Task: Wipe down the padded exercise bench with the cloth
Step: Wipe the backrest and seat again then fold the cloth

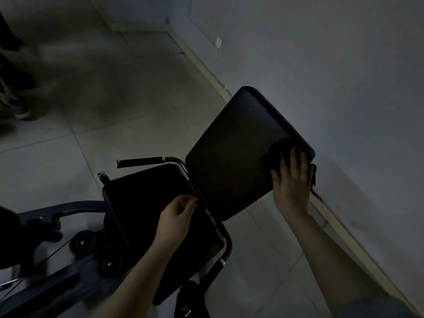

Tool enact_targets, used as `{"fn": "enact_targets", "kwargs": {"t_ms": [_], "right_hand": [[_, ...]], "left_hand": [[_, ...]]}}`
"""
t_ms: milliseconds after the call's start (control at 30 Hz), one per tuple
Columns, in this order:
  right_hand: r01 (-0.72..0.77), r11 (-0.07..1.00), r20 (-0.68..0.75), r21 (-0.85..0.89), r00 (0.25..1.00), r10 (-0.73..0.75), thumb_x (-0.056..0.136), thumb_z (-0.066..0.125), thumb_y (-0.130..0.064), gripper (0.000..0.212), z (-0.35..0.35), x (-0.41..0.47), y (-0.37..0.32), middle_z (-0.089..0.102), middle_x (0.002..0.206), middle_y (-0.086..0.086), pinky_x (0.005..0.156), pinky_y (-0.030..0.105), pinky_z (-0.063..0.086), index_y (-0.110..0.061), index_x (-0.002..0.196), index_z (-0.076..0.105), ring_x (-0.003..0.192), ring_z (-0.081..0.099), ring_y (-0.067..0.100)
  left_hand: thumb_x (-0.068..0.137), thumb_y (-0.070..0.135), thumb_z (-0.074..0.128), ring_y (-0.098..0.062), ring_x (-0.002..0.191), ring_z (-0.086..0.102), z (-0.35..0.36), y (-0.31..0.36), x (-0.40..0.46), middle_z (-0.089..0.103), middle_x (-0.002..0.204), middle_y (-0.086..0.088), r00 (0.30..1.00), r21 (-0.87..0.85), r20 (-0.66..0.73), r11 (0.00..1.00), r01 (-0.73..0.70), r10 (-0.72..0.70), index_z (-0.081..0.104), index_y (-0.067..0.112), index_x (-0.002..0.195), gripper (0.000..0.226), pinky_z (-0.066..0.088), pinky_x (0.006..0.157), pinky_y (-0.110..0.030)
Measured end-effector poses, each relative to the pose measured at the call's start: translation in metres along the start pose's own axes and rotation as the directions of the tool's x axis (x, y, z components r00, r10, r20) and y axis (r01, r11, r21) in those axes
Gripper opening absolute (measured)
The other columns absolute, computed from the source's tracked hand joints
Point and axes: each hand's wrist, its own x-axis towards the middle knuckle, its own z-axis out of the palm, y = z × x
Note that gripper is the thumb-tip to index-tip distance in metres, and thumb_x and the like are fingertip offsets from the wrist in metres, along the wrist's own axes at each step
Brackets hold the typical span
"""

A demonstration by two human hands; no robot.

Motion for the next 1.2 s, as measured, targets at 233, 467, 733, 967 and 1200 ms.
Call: {"fn": "enact_targets", "kwargs": {"t_ms": [233, 467, 733, 967, 1200], "right_hand": [[0.482, 0.765, 0.078, -0.426, 0.863, -0.5, 0.084, 0.057, -0.039, 0.069, 0.027, 0.075, 0.002, 0.033, 0.151, 0.01, 0.115, 0.051, -0.003, -0.008, 0.142, 0.037, 0.14, 0.019, 0.029], [0.37, 0.876, 0.344, 0.311, 0.815, -0.466, 0.097, 0.038, -0.042, 0.065, -0.019, 0.216, -0.036, 0.0, 0.159, 0.0, 0.116, 0.038, 0.017, -0.023, 0.15, 0.005, 0.145, 0.011, 0.022], [0.085, 0.986, 0.295, 0.14, 0.948, -0.123, 0.086, 0.025, -0.065, 0.078, -0.033, 0.12, 0.016, 0.001, 0.159, 0.004, 0.111, 0.053, 0.029, -0.022, 0.15, 0.009, 0.146, 0.005, 0.028], [0.005, 0.989, 0.36, 0.149, 0.931, -0.059, 0.089, 0.037, -0.062, 0.078, -0.011, 0.215, -0.051, 0.011, 0.157, 0.005, 0.102, 0.049, 0.038, -0.014, 0.147, 0.017, 0.138, 0.027, 0.03], [0.031, 0.992, 0.445, 0.122, 0.892, -0.083, 0.091, 0.044, -0.046, 0.039, 0.015, 0.29, -0.111, 0.056, 0.074, 0.002, 0.05, 0.024, 0.036, -0.015, 0.069, 0.051, 0.064, 0.054, 0.017]], "left_hand": [[0.093, 0.024, 0.054, -0.015, 0.098, 0.063, 0.073, 0.011, 0.058, 0.066, 0.101, 0.004, 0.991, 0.032, -0.046, 0.991, 0.128, -0.127, 0.061, 0.026, 0.102, 0.011, 0.05, 0.089, -0.034], [0.093, 0.029, 0.053, -0.008, 0.106, 0.055, 0.112, 0.066, 0.111, 0.059, 0.124, 0.001, 0.982, 0.095, -0.179, 0.995, -0.04, 0.057, 0.049, 0.021, 0.129, 0.037, 0.042, 0.086, -0.023], [0.047, 0.066, 0.078, -0.026, 0.142, -0.024, 0.135, 0.107, 0.168, -0.031, 0.153, 0.003, 0.99, 0.48, 0.131, 0.871, -0.102, 0.043, -0.026, 0.049, 0.137, 0.138, 0.007, 0.109, -0.067], [0.027, 0.072, 0.071, -0.028, 0.144, -0.016, 0.134, 0.098, 0.178, -0.029, 0.154, 0.002, 0.984, 0.312, 0.176, 0.947, -0.083, 0.029, -0.03, 0.055, 0.127, 0.144, 0.02, 0.11, -0.059], [0.009, 0.092, 0.056, -0.026, 0.145, -0.01, 0.132, 0.101, 0.18, -0.03, 0.153, 0.005, 0.98, 0.319, 0.198, 0.945, -0.072, 0.008, -0.036, 0.068, 0.115, 0.142, 0.024, 0.106, -0.068]]}}
